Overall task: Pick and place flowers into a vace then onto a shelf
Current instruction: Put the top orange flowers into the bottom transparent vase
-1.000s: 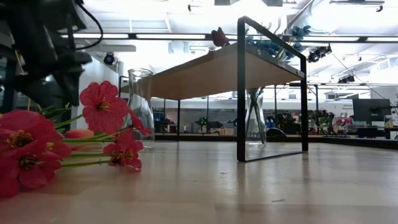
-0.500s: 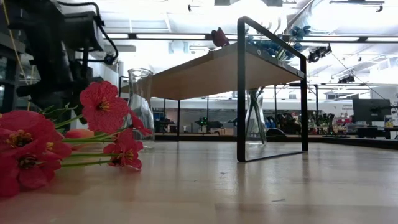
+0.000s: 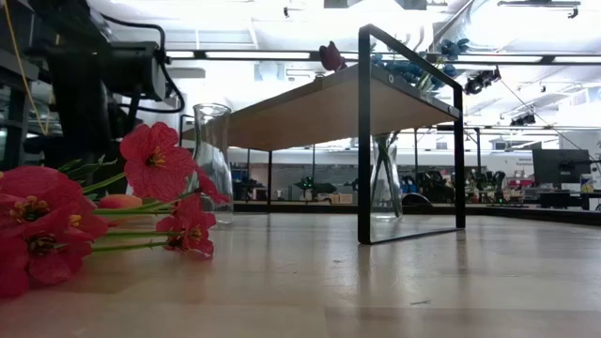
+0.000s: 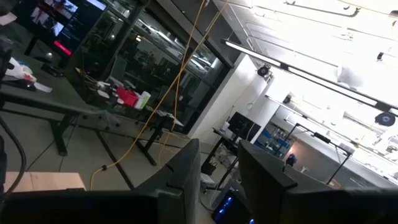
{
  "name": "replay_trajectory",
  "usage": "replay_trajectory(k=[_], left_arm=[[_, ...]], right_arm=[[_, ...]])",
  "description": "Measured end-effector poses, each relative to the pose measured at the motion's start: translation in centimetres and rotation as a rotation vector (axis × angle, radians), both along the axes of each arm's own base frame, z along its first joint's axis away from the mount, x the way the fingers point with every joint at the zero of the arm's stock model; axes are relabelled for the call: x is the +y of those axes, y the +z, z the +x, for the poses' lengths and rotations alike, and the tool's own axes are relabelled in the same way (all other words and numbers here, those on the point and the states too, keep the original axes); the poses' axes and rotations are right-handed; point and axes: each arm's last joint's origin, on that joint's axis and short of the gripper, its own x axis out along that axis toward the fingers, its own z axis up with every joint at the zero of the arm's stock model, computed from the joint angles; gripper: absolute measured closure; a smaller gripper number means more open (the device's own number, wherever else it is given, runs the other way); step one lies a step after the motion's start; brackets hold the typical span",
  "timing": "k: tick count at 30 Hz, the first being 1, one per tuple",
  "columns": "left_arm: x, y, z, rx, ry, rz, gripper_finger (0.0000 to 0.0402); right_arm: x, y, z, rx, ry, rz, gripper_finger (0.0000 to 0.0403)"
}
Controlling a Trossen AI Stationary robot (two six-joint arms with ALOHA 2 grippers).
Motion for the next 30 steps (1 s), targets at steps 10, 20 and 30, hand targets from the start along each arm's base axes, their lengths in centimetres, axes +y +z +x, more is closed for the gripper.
replay_trajectory(k=[10, 20, 30], left_arm=[[0.1, -0.7, 0.9, -0.016, 0.003, -0.009, 0.0069], [0.0, -1.3, 1.0, -0.003, 0.068, -0.052, 0.0069], [0.0, -1.5, 1.1, -0.003, 0.070, -0.051, 0.0069]], right_arm=[[0.0, 0.0, 0.0, 0.004, 0.000, -0.001, 0.0304], [0.0, -0.3, 0.2, 0.017, 0.003, 0.017, 0.0304], [0.1, -0.4, 0.2, 0.019, 0.003, 0.016, 0.0304]])
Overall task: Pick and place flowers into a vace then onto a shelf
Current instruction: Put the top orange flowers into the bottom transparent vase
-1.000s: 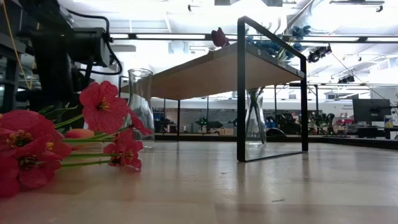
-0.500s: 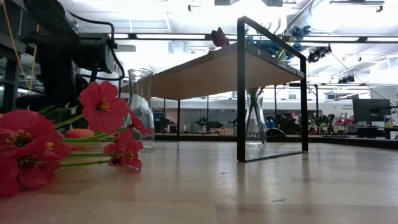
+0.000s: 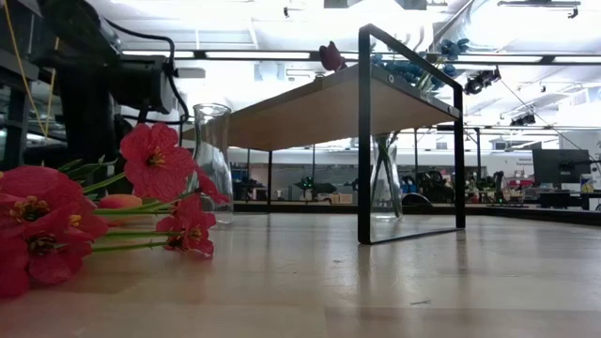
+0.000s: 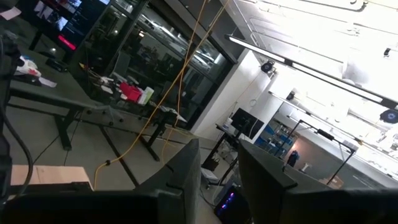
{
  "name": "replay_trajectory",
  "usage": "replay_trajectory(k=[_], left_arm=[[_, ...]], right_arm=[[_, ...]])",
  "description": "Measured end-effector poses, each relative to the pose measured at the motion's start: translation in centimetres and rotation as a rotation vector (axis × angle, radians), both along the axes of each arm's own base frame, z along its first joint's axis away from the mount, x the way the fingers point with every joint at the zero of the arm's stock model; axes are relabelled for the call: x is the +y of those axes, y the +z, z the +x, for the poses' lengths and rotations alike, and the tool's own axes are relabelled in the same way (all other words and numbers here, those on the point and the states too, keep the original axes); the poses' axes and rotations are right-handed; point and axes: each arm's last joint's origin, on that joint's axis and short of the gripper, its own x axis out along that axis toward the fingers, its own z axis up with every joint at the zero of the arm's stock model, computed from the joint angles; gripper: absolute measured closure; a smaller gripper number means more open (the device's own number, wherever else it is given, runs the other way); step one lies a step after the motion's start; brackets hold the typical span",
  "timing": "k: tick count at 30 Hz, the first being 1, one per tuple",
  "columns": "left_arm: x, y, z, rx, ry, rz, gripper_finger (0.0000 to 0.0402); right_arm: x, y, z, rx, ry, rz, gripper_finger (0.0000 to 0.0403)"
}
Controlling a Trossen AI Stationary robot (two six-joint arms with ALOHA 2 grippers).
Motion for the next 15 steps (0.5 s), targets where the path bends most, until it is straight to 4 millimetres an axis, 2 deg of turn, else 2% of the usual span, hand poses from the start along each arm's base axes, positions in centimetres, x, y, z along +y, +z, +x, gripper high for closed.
replay_trajectory(k=[7, 15], left_arm=[[0.05, -0.86, 0.52, 0.030, 0.019, -0.002, 0.0081], [0.05, -1.00, 0.77, 0.011, 0.022, -0.011, 0.0159]], right_arm=[[-0.05, -0.05, -0.05, 0.006, -0.027, 0.012, 0.0304], [-0.07, -0.07, -0.06, 0.008, -0.037, 0.017, 0.0304]])
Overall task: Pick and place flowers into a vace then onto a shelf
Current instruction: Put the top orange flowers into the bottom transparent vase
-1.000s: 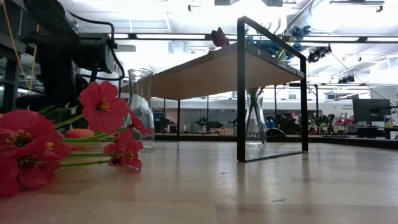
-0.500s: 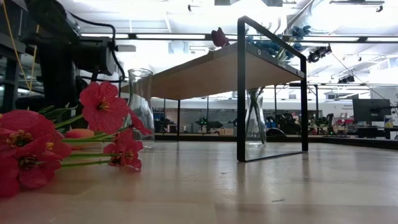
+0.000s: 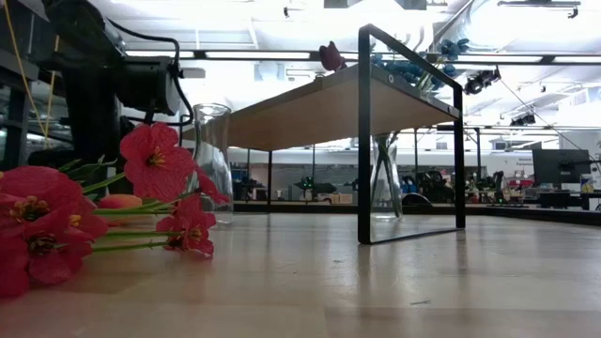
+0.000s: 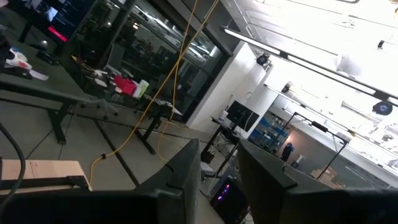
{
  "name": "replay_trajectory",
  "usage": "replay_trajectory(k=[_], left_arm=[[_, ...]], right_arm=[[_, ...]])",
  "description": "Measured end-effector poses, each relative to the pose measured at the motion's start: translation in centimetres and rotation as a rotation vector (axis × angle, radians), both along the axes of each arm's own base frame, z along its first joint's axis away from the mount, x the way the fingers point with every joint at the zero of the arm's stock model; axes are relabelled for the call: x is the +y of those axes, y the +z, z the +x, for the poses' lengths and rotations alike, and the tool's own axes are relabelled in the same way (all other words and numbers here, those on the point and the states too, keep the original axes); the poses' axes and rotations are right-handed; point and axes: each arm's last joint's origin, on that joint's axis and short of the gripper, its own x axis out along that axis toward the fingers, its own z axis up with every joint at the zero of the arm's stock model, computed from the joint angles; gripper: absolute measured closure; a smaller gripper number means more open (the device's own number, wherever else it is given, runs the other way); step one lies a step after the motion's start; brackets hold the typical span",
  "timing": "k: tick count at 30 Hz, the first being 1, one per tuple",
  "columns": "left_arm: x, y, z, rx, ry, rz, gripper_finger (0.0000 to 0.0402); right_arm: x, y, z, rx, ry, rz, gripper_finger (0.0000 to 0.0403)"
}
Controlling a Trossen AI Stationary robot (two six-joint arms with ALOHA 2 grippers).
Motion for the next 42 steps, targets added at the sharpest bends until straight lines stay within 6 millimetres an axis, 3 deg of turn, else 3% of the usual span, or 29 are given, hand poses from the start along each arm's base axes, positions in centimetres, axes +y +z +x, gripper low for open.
replay_trajectory(k=[22, 35, 42], left_arm=[[-0.1, -0.1, -0.5, 0.021, 0.100, -0.031, 0.0351], [-0.2, -0.1, -1.3, 0.085, 0.152, -0.025, 0.0352], [-0.3, 0.5, -2.7, 0.145, 0.185, -0.016, 0.0352]], right_arm=[[0.0, 0.0, 0.0, 0.000, 0.000, 0.000, 0.0304], [0.0, 0.0, 0.0, 0.001, -0.001, 0.000, 0.0304], [0.0, 0.0, 0.0, 0.001, -0.002, 0.000, 0.0304]])
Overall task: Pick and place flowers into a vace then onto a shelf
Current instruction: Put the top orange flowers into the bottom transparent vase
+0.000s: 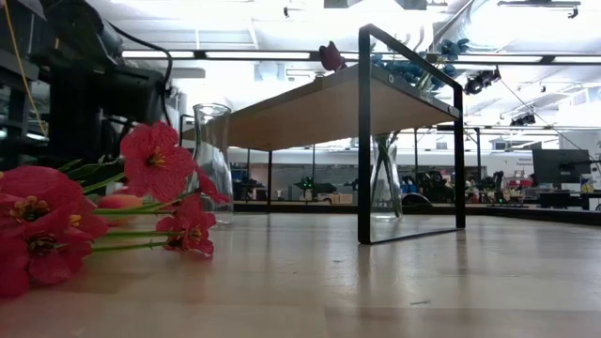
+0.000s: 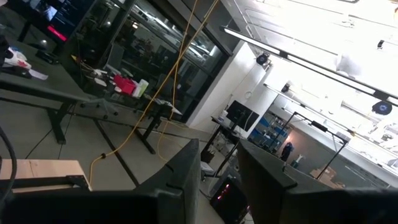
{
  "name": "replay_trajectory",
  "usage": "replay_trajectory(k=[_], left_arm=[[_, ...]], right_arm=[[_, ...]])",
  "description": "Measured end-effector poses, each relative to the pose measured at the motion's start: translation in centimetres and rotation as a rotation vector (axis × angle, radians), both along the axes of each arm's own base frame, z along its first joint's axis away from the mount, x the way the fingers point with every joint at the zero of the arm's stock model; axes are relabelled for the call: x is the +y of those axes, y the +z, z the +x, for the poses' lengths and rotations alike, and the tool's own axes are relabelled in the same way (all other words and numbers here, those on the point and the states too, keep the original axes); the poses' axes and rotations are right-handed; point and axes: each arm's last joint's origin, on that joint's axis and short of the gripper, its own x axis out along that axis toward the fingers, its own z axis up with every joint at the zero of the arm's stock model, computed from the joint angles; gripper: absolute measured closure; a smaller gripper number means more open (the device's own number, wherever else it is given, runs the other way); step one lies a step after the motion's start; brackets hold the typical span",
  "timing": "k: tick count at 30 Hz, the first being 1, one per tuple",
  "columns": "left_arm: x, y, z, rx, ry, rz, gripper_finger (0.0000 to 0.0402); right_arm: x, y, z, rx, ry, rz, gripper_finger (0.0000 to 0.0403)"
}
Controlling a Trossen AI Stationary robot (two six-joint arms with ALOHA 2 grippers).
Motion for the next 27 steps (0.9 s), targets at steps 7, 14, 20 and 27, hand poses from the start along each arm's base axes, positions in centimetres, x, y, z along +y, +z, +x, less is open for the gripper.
replay_trajectory(k=[7, 14, 20, 27], left_arm=[[0.0, 1.4, -0.6, -0.088, 0.016, 0.048, 0.0352], [0.0, 2.9, -1.0, -0.211, 0.028, 0.088, 0.0352], [0.1, 4.2, -1.7, -0.319, 0.040, 0.142, 0.0352], [0.2, 5.8, -2.8, -0.454, 0.065, 0.233, 0.0352]], right_arm=[[0.0, 0.0, 0.0, 0.000, 0.000, 0.000, 0.0304], [0.0, 0.0, 0.0, 0.000, 0.001, 0.000, 0.0304], [0.0, 0.0, 0.0, 0.000, 0.002, -0.001, 0.0304], [0.0, 0.0, 0.0, 0.000, 0.003, -0.001, 0.0304]])
